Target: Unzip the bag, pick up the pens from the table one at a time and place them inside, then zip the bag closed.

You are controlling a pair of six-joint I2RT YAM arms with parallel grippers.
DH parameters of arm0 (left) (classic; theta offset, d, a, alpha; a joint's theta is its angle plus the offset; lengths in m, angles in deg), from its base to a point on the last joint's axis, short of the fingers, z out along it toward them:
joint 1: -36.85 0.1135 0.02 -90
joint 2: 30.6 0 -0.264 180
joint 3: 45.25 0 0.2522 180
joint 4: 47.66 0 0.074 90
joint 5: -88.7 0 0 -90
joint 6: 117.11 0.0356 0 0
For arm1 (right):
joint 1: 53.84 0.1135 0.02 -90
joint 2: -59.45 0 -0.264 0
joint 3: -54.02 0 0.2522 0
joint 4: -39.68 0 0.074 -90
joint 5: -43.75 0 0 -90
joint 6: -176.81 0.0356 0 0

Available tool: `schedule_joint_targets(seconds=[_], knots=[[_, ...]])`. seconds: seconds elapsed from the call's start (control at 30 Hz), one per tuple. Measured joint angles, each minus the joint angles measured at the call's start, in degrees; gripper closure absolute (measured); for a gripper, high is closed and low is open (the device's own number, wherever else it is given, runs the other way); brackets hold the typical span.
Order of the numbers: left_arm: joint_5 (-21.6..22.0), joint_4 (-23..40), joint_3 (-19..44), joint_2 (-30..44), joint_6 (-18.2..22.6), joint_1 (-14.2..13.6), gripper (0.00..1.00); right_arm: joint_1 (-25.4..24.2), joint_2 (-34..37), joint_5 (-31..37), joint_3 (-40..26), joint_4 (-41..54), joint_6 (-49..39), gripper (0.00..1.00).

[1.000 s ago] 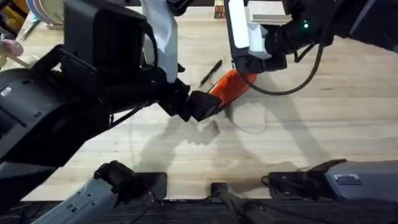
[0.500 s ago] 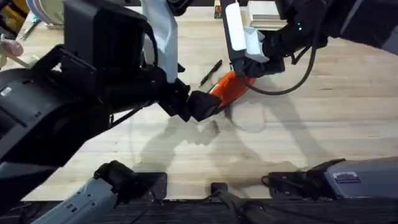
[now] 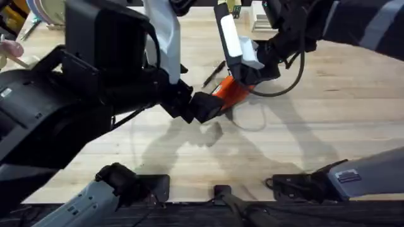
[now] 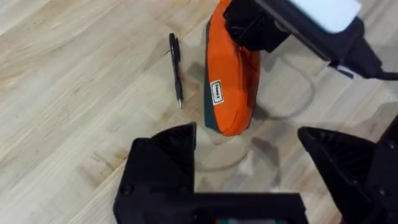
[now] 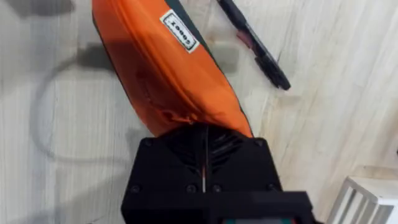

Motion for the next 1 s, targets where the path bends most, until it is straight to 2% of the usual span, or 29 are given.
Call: schedule_joint_targets(seconds=[1.0], knots=[[0.02,0.0,0.0,0.76,0.0,0.0,0.007,0.53,0.71,-0.2,-0.68,-4.05,-0.04,0.972]])
